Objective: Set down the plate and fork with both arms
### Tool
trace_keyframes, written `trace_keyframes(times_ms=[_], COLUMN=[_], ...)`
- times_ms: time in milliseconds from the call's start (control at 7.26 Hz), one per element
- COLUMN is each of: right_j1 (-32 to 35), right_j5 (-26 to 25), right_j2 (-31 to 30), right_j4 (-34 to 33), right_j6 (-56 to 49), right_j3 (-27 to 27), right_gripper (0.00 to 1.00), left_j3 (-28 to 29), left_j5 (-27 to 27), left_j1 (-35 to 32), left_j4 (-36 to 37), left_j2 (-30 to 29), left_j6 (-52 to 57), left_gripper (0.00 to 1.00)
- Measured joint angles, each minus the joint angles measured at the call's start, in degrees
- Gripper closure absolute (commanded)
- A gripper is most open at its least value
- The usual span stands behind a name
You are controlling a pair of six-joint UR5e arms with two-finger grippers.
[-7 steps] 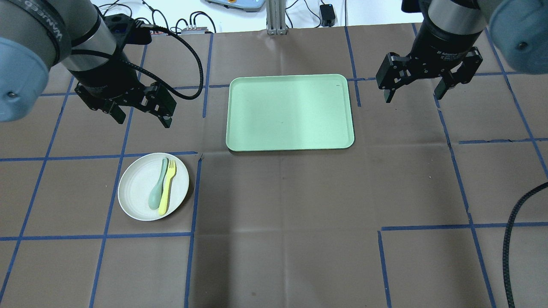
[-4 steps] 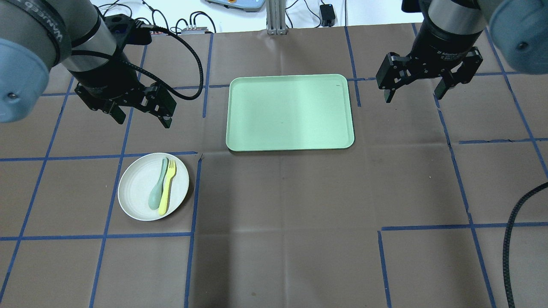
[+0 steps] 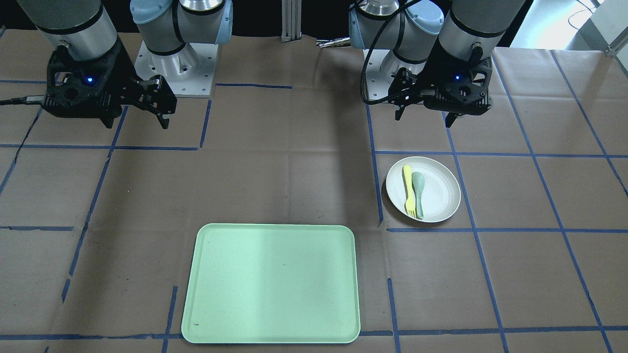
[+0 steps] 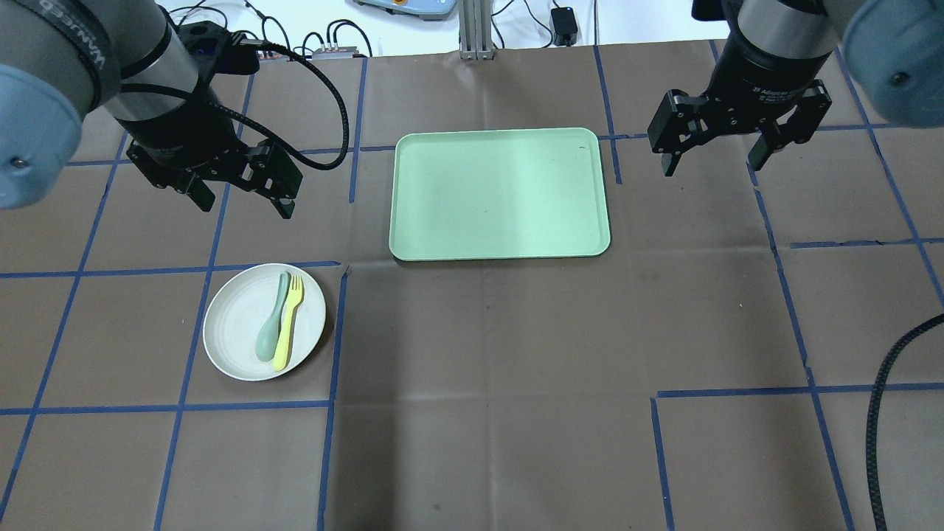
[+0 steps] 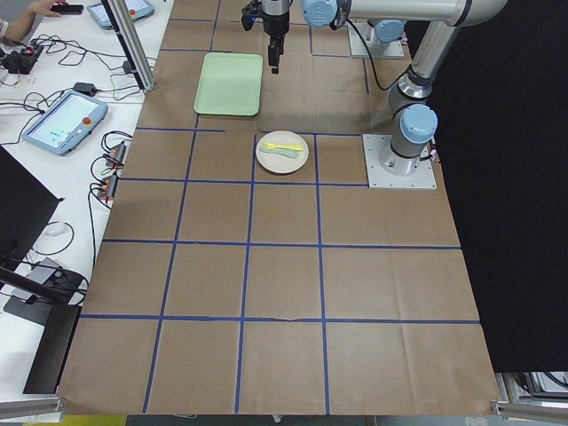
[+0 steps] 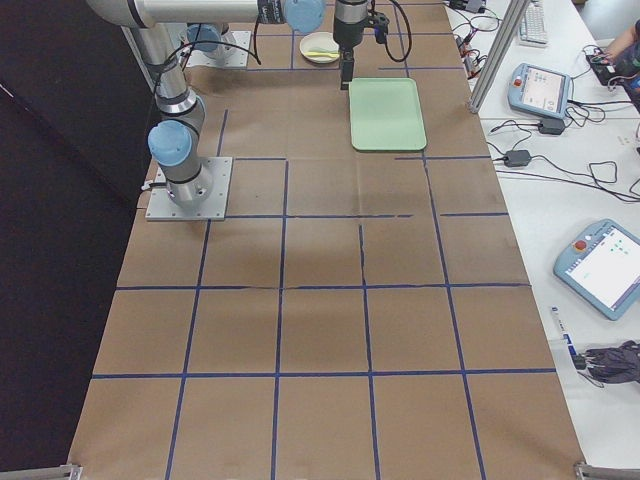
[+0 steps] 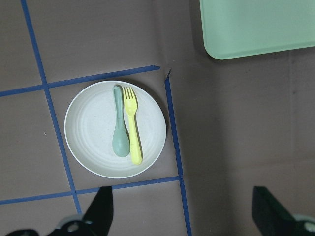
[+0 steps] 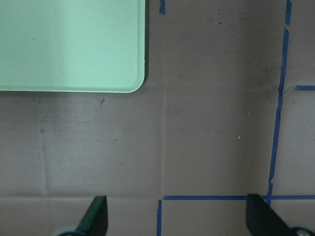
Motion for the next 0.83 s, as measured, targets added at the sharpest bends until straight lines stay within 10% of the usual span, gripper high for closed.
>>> trace_keyframes(times_ms=[826], right_j1=[0.08], right_j5=[0.05], right_j2=[0.05], right_j4=[-0.11], right_j6=[0.0], right_j3=[0.0], right_gripper=[0.0], left_j3=[-0.55], left_j5=[-0.08], left_j1=[0.66], left_j4=[-0.47], left_j2=[0.56], left_j6=[0.36], left_gripper=[0.0])
